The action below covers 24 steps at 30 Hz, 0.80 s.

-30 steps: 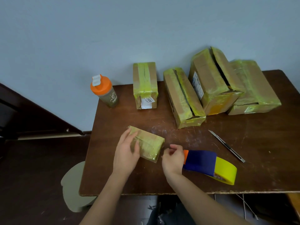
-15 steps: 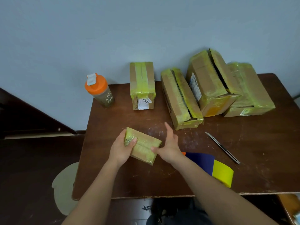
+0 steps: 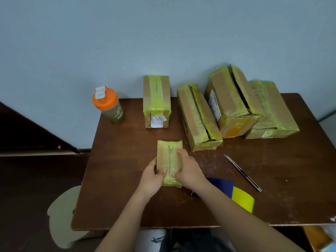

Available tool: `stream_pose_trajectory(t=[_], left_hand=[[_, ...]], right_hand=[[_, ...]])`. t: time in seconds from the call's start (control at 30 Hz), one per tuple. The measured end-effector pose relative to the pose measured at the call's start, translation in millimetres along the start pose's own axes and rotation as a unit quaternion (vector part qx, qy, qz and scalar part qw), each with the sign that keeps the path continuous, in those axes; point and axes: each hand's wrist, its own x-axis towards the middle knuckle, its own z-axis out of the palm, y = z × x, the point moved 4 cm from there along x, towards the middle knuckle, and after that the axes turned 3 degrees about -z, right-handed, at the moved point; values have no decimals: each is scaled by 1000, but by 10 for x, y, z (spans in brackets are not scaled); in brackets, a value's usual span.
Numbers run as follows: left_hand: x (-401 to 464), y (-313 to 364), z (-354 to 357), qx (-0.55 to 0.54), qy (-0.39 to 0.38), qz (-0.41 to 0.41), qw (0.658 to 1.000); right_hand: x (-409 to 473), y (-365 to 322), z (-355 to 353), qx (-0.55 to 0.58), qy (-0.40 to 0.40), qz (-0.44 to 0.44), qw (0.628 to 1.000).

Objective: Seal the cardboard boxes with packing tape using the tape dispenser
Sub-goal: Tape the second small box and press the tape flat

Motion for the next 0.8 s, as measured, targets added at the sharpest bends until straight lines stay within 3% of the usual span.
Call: stream_pose_trajectory(t=[0.17, 0.27, 0.5, 0.63, 0.8], left_hand=[[77, 137, 13, -11, -12, -28, 999], [137, 200, 40, -22, -11, -24, 999], [264, 398, 101, 185, -19, 88, 979], [355, 366, 127, 277, -18, 92, 956], [306, 247, 108, 233, 5, 133, 963]], right_hand=[[245, -111, -127, 24, 49, -58, 997], [381, -119, -152, -84, 7, -74, 994], [287, -109, -86, -263, -55, -81, 960], [266, -199, -90, -324, -76, -60, 941], [187, -168, -156, -358, -56, -98, 927]])
